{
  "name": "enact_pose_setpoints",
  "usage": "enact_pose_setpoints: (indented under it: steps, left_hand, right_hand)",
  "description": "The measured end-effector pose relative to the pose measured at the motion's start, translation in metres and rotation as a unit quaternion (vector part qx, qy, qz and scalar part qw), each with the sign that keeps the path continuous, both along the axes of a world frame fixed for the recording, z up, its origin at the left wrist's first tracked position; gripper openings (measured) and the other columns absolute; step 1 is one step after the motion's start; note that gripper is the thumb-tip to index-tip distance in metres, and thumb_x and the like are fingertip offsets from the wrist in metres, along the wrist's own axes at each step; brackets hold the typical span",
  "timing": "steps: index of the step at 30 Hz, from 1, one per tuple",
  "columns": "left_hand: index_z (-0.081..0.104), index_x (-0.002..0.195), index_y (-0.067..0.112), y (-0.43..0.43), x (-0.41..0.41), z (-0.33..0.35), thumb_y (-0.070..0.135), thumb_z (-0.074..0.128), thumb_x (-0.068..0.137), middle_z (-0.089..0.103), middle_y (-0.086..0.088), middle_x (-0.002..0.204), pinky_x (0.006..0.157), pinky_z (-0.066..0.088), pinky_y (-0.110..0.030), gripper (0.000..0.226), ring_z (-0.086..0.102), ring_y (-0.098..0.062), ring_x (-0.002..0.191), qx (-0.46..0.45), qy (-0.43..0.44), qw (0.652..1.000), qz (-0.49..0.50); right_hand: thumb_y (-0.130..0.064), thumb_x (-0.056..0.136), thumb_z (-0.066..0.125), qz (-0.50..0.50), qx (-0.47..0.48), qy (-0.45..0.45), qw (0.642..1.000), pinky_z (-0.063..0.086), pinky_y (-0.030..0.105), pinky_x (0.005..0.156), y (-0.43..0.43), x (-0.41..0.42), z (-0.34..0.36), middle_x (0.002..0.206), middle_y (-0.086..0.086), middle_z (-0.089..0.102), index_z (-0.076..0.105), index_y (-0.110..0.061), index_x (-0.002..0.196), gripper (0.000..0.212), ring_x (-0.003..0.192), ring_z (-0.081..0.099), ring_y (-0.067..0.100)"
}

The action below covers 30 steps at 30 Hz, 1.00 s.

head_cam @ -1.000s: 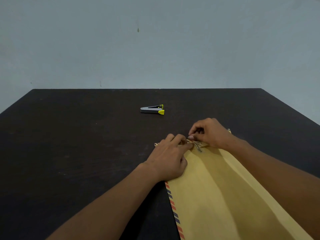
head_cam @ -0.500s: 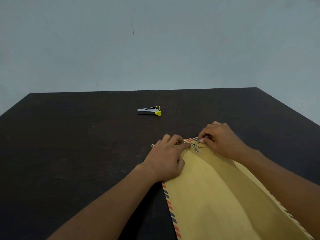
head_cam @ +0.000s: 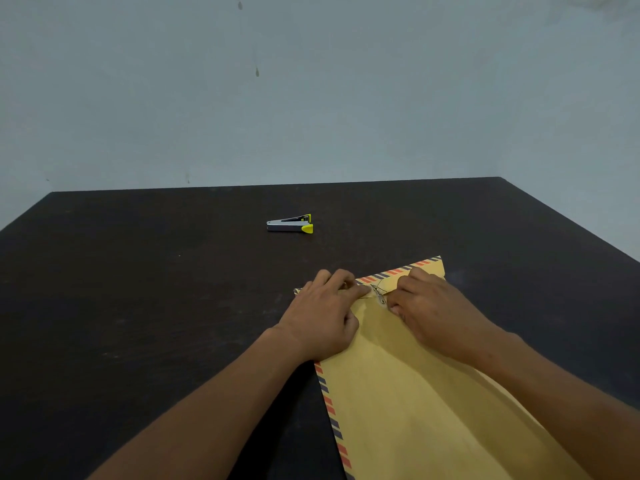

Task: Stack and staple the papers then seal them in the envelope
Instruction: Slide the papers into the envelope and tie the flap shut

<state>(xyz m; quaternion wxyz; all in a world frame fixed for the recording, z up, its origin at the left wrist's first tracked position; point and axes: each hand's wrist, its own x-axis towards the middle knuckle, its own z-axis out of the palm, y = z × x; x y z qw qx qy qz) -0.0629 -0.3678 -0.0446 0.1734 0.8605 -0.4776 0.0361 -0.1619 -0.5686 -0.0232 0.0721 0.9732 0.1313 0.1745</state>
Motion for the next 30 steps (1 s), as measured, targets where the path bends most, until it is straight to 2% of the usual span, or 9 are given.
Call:
enact_pose_setpoints:
  steps: [5,8,12,20,25,28,30]
  left_hand:
    - [0.042,0.149,0.030,0.001,0.000,0.000,0.032,0.043,0.094,0.040,0.006,0.136,0.099,0.042,-0.035,0.055,0.037,-0.014,0.113,-0.002,0.002,1.000,0.001]
    - [0.043,0.149,0.030,0.000,0.000,-0.001,0.032,0.043,0.093,0.040,0.006,0.135,0.098,0.042,-0.035,0.055,0.037,-0.015,0.113,-0.004,0.002,1.000,0.002]
    - [0.042,0.148,0.032,0.000,0.001,-0.003,0.032,0.043,0.093,0.040,0.007,0.135,0.098,0.042,-0.034,0.055,0.037,-0.014,0.112,-0.007,0.002,1.000,0.002]
    - [0.046,0.146,0.031,0.002,0.001,-0.004,0.031,0.044,0.092,0.042,0.007,0.133,0.096,0.042,-0.033,0.055,0.038,-0.014,0.110,-0.022,0.009,1.000,0.002]
    - [0.044,0.146,0.033,0.002,0.000,-0.003,0.029,0.044,0.092,0.044,0.006,0.131,0.095,0.044,-0.036,0.054,0.040,-0.015,0.108,-0.024,0.002,1.000,0.005]
    - [0.041,0.146,0.041,0.002,0.000,0.000,0.029,0.044,0.093,0.042,0.006,0.131,0.094,0.043,-0.035,0.054,0.039,-0.015,0.107,-0.007,0.003,1.000,-0.004]
    - [0.042,0.144,0.046,0.002,0.001,0.002,0.030,0.045,0.095,0.040,0.005,0.135,0.096,0.042,-0.036,0.052,0.038,-0.015,0.111,0.014,0.004,1.000,-0.007]
  right_hand:
    - [-0.024,0.089,0.066,-0.023,0.032,0.013,0.999,0.049,0.032,0.064,-0.001,-0.004,0.000,0.080,-0.008,0.061,0.071,-0.023,0.089,0.005,0.078,0.052,0.015]
    - [-0.028,0.096,0.052,-0.023,0.051,0.044,0.997,0.045,0.032,0.071,0.000,-0.008,0.001,0.088,-0.007,0.061,0.068,-0.024,0.094,0.017,0.085,0.051,0.016]
    - [-0.036,0.094,0.033,-0.012,0.067,0.050,0.996,0.042,0.028,0.070,0.006,-0.008,0.001,0.086,-0.009,0.060,0.066,-0.025,0.089,0.035,0.083,0.051,0.015]
    - [-0.036,0.093,0.036,0.001,0.095,0.046,0.994,0.040,0.027,0.070,0.019,0.003,-0.002,0.084,-0.009,0.055,0.064,-0.024,0.087,0.031,0.082,0.047,0.014]
    - [-0.035,0.093,0.039,-0.016,0.072,0.047,0.996,0.037,0.026,0.069,0.005,-0.002,-0.001,0.084,-0.011,0.056,0.063,-0.026,0.087,0.027,0.082,0.047,0.013]
    - [-0.036,0.093,0.034,-0.037,0.065,0.048,0.996,0.046,0.031,0.069,-0.014,-0.012,0.001,0.084,-0.011,0.055,0.061,-0.026,0.087,0.030,0.080,0.047,0.013]
    - [-0.029,0.093,0.045,-0.043,0.041,0.031,0.998,0.050,0.034,0.067,-0.020,-0.015,0.002,0.083,-0.009,0.055,0.062,-0.025,0.086,0.018,0.077,0.049,0.015]
